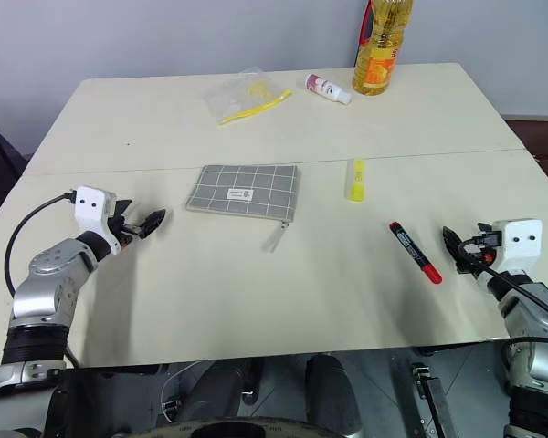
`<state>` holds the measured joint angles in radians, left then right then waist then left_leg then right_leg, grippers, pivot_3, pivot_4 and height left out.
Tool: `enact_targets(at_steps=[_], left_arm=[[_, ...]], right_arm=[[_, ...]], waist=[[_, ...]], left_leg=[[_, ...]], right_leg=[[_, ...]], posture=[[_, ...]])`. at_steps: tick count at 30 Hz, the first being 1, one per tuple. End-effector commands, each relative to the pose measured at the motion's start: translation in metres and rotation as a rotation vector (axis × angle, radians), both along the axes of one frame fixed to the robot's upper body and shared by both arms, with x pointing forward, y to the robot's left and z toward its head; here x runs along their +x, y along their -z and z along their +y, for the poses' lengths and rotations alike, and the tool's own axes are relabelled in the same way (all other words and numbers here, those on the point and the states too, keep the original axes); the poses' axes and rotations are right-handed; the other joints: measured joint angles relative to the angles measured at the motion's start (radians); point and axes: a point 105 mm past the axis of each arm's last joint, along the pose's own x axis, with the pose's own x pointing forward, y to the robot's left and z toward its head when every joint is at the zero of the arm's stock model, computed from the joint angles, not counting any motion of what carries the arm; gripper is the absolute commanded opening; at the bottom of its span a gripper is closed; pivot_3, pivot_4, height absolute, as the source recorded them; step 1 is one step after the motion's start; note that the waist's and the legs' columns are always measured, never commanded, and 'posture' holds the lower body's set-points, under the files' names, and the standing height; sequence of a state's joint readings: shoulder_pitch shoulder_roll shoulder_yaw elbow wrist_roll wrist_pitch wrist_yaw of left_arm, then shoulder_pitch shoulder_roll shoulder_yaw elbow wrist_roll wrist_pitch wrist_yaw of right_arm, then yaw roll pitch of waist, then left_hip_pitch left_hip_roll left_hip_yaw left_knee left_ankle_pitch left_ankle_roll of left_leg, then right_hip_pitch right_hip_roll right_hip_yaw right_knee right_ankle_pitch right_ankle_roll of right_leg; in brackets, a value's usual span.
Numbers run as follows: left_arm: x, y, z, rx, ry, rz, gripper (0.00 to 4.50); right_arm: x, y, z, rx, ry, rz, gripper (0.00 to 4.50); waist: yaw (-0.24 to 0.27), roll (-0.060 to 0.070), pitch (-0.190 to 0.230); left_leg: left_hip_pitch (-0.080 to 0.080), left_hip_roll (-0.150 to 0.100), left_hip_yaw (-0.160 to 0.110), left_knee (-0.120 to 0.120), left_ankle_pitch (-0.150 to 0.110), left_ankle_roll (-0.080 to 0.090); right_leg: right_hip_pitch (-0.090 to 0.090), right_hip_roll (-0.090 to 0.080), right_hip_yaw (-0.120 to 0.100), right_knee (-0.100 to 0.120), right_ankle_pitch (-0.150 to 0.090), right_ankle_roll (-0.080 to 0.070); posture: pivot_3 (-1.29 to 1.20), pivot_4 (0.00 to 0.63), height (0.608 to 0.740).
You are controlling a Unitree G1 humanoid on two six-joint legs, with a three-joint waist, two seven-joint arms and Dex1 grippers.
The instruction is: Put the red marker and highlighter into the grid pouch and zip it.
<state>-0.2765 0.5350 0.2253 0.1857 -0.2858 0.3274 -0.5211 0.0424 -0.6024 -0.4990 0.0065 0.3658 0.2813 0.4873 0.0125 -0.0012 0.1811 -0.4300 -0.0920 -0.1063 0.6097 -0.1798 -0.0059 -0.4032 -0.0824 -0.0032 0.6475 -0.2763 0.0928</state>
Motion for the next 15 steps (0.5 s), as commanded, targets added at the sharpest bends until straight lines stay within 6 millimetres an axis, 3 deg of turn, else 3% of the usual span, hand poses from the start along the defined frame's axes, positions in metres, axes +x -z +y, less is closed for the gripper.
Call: enact_targets(at_steps=[1, 10, 15], left_arm=[[-0.001, -0.015, 0.005, 0.015, -0.002, -0.046, 4.48], [-0.002, -0.016, 0.007, 0.037, -0.002, -0.052, 4.48], [-0.001, -0.019, 0.007, 0.063, 0.011, -0.08, 4.48]], right_arm=[[0.002, -0.01, 0.003, -0.015, -0.013, -0.044, 3.46], [0.01, -0.018, 0.015, -0.042, -0.064, -0.064, 3.46], [0.027, -0.044, 0.044, -0.064, -0.161, -0.135, 3.46]], waist=[[0.0, 0.0, 0.0], [0.0, 0.0, 0.0], [-0.002, 0.0, 0.0]], left_leg=[[0.0, 0.0, 0.0, 0.0, 0.0, 0.0], [0.0, 0.0, 0.0, 0.0, 0.0, 0.0], [0.0, 0.0, 0.0, 0.0, 0.0, 0.0]], right_leg=[[0.0, 0.0, 0.0, 0.0, 0.0, 0.0], [0.0, 0.0, 0.0, 0.0, 0.0, 0.0], [0.0, 0.0, 0.0, 0.0, 0.0, 0.0]], posture=[[0.0, 0.15, 0.74], [0.0, 0.15, 0.74], [0.0, 0.15, 0.74]])
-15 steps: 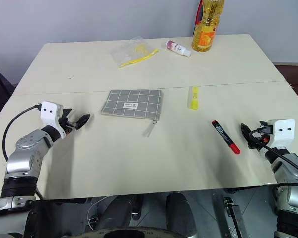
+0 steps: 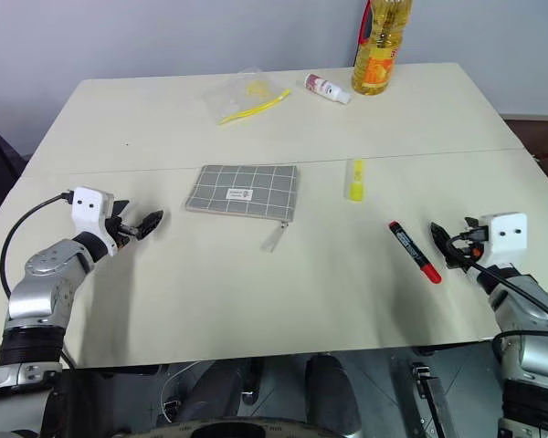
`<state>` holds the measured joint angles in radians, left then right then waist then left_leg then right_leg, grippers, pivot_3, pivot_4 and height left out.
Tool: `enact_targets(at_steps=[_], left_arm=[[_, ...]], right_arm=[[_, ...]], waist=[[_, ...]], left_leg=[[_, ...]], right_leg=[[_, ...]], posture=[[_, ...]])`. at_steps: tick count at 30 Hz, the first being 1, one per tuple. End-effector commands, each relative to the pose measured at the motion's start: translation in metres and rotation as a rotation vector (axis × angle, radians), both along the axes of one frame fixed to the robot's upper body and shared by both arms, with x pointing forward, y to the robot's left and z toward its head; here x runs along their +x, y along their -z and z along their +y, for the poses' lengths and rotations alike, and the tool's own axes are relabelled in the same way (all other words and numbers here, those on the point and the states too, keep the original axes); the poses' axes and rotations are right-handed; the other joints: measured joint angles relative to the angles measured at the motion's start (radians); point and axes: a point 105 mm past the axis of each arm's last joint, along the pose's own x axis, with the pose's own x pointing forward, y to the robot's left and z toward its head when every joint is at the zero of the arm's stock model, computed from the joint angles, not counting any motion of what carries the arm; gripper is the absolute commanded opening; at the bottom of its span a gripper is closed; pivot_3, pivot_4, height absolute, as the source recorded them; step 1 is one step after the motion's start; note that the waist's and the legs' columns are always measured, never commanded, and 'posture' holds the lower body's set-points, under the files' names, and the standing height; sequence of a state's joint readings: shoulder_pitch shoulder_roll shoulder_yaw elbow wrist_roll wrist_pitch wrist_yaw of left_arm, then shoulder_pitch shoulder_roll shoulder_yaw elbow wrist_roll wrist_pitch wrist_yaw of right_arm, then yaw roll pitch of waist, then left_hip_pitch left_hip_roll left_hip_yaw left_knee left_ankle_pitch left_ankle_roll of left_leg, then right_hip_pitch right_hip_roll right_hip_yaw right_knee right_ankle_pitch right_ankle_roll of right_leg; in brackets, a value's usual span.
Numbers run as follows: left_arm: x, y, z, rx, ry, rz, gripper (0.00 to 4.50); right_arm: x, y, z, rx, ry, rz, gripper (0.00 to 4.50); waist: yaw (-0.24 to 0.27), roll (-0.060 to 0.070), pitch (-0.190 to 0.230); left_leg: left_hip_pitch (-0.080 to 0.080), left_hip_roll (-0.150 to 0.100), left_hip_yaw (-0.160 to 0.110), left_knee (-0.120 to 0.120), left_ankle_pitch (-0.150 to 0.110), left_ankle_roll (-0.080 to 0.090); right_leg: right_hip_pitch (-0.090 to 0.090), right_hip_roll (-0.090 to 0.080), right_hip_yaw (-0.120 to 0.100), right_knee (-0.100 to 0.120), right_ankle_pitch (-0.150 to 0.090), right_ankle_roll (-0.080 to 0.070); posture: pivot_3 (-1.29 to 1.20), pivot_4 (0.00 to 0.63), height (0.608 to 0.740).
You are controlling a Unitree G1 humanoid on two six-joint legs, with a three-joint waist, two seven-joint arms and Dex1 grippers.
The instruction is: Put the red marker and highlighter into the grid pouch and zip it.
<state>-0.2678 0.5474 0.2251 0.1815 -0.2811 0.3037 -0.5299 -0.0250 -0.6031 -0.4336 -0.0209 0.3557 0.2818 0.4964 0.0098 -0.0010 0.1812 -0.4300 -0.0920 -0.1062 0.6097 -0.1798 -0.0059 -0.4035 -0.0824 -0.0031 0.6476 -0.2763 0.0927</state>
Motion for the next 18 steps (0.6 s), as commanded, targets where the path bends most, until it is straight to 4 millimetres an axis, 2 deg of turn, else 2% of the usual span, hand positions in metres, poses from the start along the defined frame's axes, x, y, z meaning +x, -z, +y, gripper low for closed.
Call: enact_targets(at_steps=[1, 2, 3, 5, 7, 9, 11, 13, 18], left_arm=[[0.002, -0.017, 0.005, 0.054, 0.012, -0.07, 4.48], [0.003, -0.017, 0.005, 0.072, 0.023, -0.074, 4.48], [0.004, -0.018, 0.005, 0.089, 0.033, -0.077, 4.5], [0.006, -0.018, 0.005, 0.108, 0.044, -0.079, 4.5], [0.009, -0.017, 0.005, 0.121, 0.053, -0.079, 4.5], [0.013, -0.015, 0.003, 0.154, 0.078, -0.079, 4.5], [0.018, -0.013, -0.001, 0.18, 0.106, -0.079, 4.5], [0.021, -0.011, -0.003, 0.199, 0.128, -0.079, 4.5], [0.025, -0.011, -0.009, 0.229, 0.173, -0.086, 4.5]], right_arm=[[0.013, -0.036, 0.03, -0.042, -0.1, -0.109, 3.46], [0.018, -0.042, 0.04, -0.045, -0.127, -0.122, 3.46], [0.022, -0.045, 0.048, -0.043, -0.148, -0.13, 2.91], [0.027, -0.048, 0.059, -0.042, -0.175, -0.126, 2.08], [0.035, -0.045, 0.075, -0.064, -0.214, -0.095, 1.02], [0.051, -0.04, 0.106, -0.091, -0.283, -0.059, 0.03], [0.066, -0.038, 0.135, -0.106, -0.34, -0.04, 0.03], [0.077, -0.035, 0.151, -0.116, -0.35, -0.028, 0.03], [0.107, -0.019, 0.175, -0.166, -0.323, 0.036, 0.03]], waist=[[0.0, 0.0, 0.0], [-0.001, 0.0, 0.0], [0.0, 0.0, 0.0], [0.002, 0.0, 0.0], [0.004, 0.0, 0.0], [0.003, 0.0, 0.0], [-0.002, 0.0, 0.0], [-0.003, 0.0, 0.0], [-0.001, 0.0, 0.0]], left_leg=[[0.0, 0.0, 0.0, 0.0, 0.0, 0.0], [0.0, 0.0, 0.0, 0.0, 0.0, 0.0], [0.0, 0.0, 0.0, 0.0, 0.0, 0.0], [0.0, 0.0, 0.0, 0.0, 0.0, 0.0], [0.0, 0.0, 0.0, 0.0, 0.0, 0.0], [-0.001, 0.0, 0.0, 0.0, 0.0, 0.0], [-0.001, 0.0, 0.0, 0.0, 0.0, 0.0], [-0.001, 0.0, 0.0, 0.0, 0.0, 0.0], [-0.001, -0.001, 0.0, -0.001, 0.0, 0.001]], right_leg=[[0.0, 0.0, 0.0, 0.0, 0.0, 0.0], [0.0, 0.0, 0.0, 0.0, 0.0, 0.0], [0.0, 0.0, 0.0, 0.0, 0.0, 0.0], [0.0, 0.0, 0.0, 0.0, 0.0, 0.0], [0.0, 0.0, 0.0, 0.0, 0.0, 0.0], [-0.001, 0.0, 0.0, -0.001, 0.0, 0.0], [-0.001, 0.0, 0.0, 0.0, 0.0, 0.0], [-0.002, 0.001, 0.0, 0.001, 0.001, -0.001], [-0.003, 0.0, 0.0, 0.0, 0.003, 0.003]], posture=[[0.0, 0.15, 0.74], [0.0, 0.15, 0.74], [0.0, 0.15, 0.74], [0.0, 0.15, 0.74], [0.0, 0.15, 0.74], [0.0, 0.15, 0.74], [0.0, 0.15, 0.74], [0.0, 0.15, 0.74], [0.0, 0.15, 0.74]])
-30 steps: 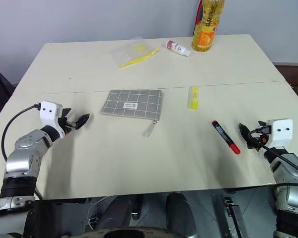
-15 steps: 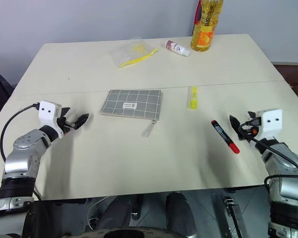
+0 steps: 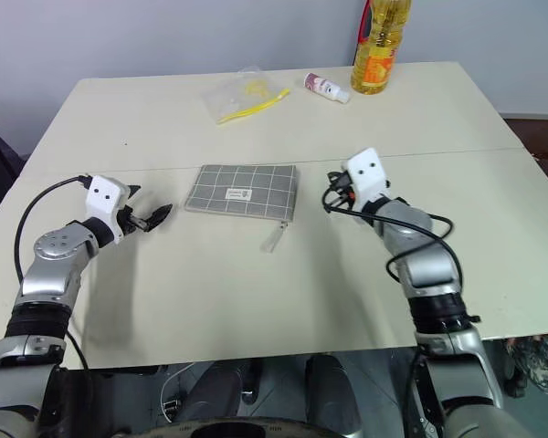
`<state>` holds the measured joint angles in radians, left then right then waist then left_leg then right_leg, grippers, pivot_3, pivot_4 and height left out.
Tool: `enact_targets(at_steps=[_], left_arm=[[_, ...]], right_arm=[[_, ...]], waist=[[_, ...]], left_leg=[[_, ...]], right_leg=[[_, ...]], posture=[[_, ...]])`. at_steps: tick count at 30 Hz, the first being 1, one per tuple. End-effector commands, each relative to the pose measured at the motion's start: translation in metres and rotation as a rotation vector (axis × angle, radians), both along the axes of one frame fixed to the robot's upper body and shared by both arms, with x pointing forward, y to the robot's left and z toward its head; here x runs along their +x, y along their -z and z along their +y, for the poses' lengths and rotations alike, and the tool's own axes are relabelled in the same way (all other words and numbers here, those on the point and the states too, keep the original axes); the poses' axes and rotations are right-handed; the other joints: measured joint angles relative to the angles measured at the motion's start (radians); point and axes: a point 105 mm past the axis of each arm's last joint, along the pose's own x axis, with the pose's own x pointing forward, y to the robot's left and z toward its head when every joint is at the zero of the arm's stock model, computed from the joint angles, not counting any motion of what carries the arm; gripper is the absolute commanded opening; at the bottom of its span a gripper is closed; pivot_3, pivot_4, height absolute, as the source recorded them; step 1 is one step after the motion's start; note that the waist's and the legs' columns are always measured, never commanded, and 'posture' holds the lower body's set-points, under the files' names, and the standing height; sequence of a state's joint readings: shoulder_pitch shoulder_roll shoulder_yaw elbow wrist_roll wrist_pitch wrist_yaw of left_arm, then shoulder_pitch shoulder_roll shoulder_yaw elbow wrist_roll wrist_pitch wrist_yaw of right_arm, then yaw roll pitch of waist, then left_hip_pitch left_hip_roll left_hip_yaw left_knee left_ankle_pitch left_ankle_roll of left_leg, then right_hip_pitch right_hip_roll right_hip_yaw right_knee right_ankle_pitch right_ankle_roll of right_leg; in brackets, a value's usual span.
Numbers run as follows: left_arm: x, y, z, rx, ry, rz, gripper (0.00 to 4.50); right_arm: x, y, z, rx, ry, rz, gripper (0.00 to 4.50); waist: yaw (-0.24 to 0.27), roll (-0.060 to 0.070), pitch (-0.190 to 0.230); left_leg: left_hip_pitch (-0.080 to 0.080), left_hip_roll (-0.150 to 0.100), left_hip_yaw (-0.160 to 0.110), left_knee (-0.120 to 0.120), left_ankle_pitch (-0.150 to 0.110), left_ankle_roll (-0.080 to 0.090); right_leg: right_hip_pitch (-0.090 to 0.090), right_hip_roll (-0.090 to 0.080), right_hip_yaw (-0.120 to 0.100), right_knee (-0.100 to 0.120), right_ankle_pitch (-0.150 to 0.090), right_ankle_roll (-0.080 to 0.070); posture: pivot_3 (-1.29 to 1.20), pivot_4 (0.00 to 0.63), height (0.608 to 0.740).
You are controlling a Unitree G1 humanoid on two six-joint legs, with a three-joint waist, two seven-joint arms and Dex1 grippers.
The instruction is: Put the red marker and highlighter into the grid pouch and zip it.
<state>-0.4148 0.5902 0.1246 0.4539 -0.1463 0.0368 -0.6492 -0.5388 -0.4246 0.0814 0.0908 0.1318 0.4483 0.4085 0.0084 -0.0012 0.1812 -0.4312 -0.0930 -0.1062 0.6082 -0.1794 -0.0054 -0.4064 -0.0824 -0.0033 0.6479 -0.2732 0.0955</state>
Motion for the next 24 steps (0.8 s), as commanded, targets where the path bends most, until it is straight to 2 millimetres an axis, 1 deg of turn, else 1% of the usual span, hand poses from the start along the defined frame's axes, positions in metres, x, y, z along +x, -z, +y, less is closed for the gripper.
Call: enact_targets(at_steps=[1, 3, 4, 8, 12, 16, 21, 24], left_arm=[[0.003, -0.01, -0.001, 0.049, 0.035, -0.036, 4.5], [0.003, -0.008, -0.002, 0.068, 0.05, -0.031, 4.5], [0.003, -0.008, -0.003, 0.073, 0.054, -0.029, 4.5], [0.0, -0.004, -0.003, 0.087, 0.07, -0.017, 4.5], [-0.002, -0.001, -0.003, 0.093, 0.079, -0.01, 4.5], [-0.006, 0.002, -0.003, 0.095, 0.092, 0.0, 4.5], [-0.014, 0.004, 0.002, 0.114, 0.101, 0.009, 4.5], [-0.017, 0.005, 0.005, 0.123, 0.098, 0.008, 4.5]], right_arm=[[0.022, 0.004, 0.005, -0.043, 0.064, 0.008, 0.03], [0.037, 0.008, 0.008, -0.061, 0.09, 0.02, 0.03], [0.041, 0.009, 0.01, -0.059, 0.092, 0.025, 0.03], [0.051, 0.013, 0.025, -0.065, 0.031, 0.041, 0.03], [0.056, 0.015, 0.045, -0.078, -0.053, 0.042, 0.03], [0.06, 0.01, 0.064, -0.084, -0.118, 0.012, 0.03], [0.061, 0.006, 0.077, -0.102, -0.184, -0.012, 0.03], [0.057, 0.006, 0.088, -0.104, -0.254, -0.018, 0.03]], waist=[[0.0, 0.0, 0.0], [-0.002, 0.0, 0.0], [-0.002, 0.0, 0.0], [-0.009, 0.0, 0.0], [-0.026, 0.0, 0.0], [-0.03, 0.0, 0.0], [-0.031, 0.0, 0.0], [-0.03, 0.0, 0.0]], left_leg=[[0.0, 0.0, 0.0, 0.0, 0.0, 0.0], [0.0, 0.0, 0.0, -0.001, 0.0, 0.0], [0.0, 0.0, 0.0, -0.001, 0.001, -0.001], [0.0, 0.0, 0.0, -0.002, 0.001, -0.001], [0.0, 0.0, 0.0, -0.002, 0.001, -0.001], [0.0, 0.0, 0.0, -0.003, 0.002, -0.002], [0.002, 0.0, 0.0, -0.004, 0.002, -0.002], [0.003, 0.0, 0.0, -0.005, 0.002, -0.002]], right_leg=[[0.0, 0.0, 0.0, 0.0, 0.0, 0.0], [-0.001, 0.0, 0.0, 0.001, 0.0, 0.0], [-0.001, 0.0, 0.0, 0.002, 0.0, 0.0], [-0.001, 0.001, 0.0, 0.002, 0.001, 0.0], [-0.002, 0.001, 0.0, 0.003, 0.001, 0.0], [-0.003, 0.001, 0.0, 0.006, 0.001, 0.0], [-0.003, 0.001, 0.0, 0.006, 0.001, 0.0], [-0.002, 0.001, 0.001, 0.006, 0.001, 0.0]], posture=[[0.0, 0.15, 0.74], [0.0, 0.15, 0.74], [0.0, 0.15, 0.74], [0.0, 0.15, 0.74], [0.0, 0.15, 0.74], [0.0, 0.15, 0.74], [0.0, 0.15, 0.74], [0.0, 0.15, 0.74]])
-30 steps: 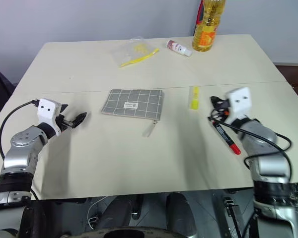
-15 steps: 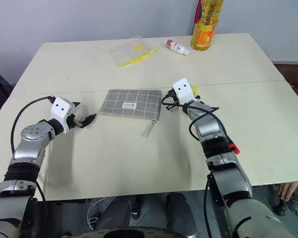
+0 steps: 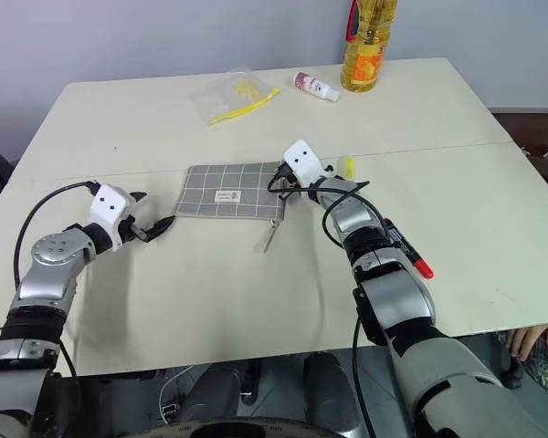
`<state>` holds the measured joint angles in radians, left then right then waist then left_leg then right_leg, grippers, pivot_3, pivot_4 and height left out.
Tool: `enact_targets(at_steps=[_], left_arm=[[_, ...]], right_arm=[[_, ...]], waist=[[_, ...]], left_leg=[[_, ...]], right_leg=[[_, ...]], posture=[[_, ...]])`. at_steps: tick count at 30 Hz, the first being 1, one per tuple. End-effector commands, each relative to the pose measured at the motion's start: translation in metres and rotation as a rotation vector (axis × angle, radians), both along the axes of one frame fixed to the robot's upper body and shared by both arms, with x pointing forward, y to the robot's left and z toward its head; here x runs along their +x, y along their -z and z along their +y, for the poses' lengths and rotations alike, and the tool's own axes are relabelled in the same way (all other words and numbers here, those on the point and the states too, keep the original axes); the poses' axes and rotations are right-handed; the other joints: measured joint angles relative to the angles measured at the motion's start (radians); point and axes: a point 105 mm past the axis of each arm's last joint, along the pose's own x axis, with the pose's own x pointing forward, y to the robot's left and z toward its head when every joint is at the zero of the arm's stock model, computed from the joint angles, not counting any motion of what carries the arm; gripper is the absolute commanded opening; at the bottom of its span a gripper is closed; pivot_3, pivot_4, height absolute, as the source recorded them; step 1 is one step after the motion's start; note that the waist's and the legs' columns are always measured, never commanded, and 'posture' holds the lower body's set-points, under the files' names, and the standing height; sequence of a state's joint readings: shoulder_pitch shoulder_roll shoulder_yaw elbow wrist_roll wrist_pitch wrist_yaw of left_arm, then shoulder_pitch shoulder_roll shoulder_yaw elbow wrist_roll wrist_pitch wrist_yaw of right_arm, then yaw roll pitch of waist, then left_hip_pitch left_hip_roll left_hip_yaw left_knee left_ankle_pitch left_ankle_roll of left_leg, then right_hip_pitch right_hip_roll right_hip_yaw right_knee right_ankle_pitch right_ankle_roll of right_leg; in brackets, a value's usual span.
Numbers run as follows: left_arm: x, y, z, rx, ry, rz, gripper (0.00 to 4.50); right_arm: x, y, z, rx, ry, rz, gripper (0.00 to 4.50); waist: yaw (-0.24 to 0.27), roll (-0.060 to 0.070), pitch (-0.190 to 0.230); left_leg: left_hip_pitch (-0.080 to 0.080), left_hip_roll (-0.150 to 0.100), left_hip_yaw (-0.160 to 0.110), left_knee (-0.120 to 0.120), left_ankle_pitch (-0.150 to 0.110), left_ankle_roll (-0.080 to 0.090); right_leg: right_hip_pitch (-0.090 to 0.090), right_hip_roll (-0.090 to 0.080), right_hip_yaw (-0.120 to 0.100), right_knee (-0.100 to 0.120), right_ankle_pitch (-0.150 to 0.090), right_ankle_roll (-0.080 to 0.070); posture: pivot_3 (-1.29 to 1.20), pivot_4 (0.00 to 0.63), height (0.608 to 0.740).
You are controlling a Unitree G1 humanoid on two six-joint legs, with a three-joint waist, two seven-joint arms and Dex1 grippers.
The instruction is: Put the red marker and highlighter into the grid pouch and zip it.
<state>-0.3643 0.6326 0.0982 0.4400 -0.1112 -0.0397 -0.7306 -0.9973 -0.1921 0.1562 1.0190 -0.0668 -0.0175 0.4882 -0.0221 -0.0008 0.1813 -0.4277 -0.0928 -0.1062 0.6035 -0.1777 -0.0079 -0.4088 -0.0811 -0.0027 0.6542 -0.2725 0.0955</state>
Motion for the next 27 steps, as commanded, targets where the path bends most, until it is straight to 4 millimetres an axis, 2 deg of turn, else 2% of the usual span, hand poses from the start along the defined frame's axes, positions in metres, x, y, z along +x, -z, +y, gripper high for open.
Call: enact_targets(at_steps=[1, 10, 13, 16, 22, 27], left_arm=[[-0.004, -0.003, 0.007, 0.026, 0.001, -0.013, 4.5], [-0.005, 0.0, 0.004, 0.087, 0.072, -0.014, 4.5], [-0.005, 0.002, 0.004, 0.116, 0.106, -0.001, 4.5], [-0.005, -0.004, 0.008, 0.099, 0.111, -0.012, 4.5], [-0.012, -0.027, 0.028, 0.014, 0.045, -0.064, 4.5], [-0.018, -0.033, 0.051, 0.069, -0.03, -0.061, 4.5]], right_arm=[[-0.002, -0.016, 0.017, 0.002, -0.092, -0.055, 0.03], [-0.01, -0.006, 0.024, -0.019, -0.151, -0.043, 0.03], [-0.01, -0.003, 0.023, -0.03, -0.147, -0.038, 0.03], [-0.009, -0.002, 0.019, -0.03, -0.127, -0.039, 0.03], [-0.007, -0.001, 0.013, -0.033, -0.097, -0.039, 0.03], [-0.006, -0.001, 0.012, -0.032, -0.09, -0.038, 0.03]], waist=[[0.0, 0.0, 0.0], [0.0, 0.0, 0.0], [0.0, 0.0, 0.0], [0.0, 0.0, 0.0], [-0.015, 0.0, 0.0], [-0.023, 0.0, 0.0]], left_leg=[[0.0, 0.0, 0.0, 0.0, 0.0, 0.0], [0.001, 0.0, 0.0, -0.006, 0.002, -0.004], [0.001, 0.0, 0.0, -0.006, 0.002, -0.004], [0.002, 0.0, 0.0, -0.006, 0.003, -0.004], [0.002, 0.0, 0.0, -0.007, 0.003, -0.004], [0.002, 0.001, 0.0, -0.007, 0.003, -0.004]], right_leg=[[0.0, 0.0, 0.0, 0.0, 0.0, 0.0], [-0.002, 0.0, 0.0, 0.0, 0.0, 0.0], [-0.002, 0.0, 0.0, 0.0, 0.0, 0.0], [-0.002, 0.0, 0.0, 0.0, 0.0, 0.0], [-0.002, 0.0, 0.001, 0.001, 0.0, -0.001], [-0.003, 0.001, 0.001, 0.001, 0.0, -0.001]], posture=[[0.0, 0.15, 0.74], [0.0, 0.15, 0.74], [0.0, 0.15, 0.74], [0.0, 0.15, 0.74], [0.0, 0.15, 0.74], [0.0, 0.15, 0.74]])
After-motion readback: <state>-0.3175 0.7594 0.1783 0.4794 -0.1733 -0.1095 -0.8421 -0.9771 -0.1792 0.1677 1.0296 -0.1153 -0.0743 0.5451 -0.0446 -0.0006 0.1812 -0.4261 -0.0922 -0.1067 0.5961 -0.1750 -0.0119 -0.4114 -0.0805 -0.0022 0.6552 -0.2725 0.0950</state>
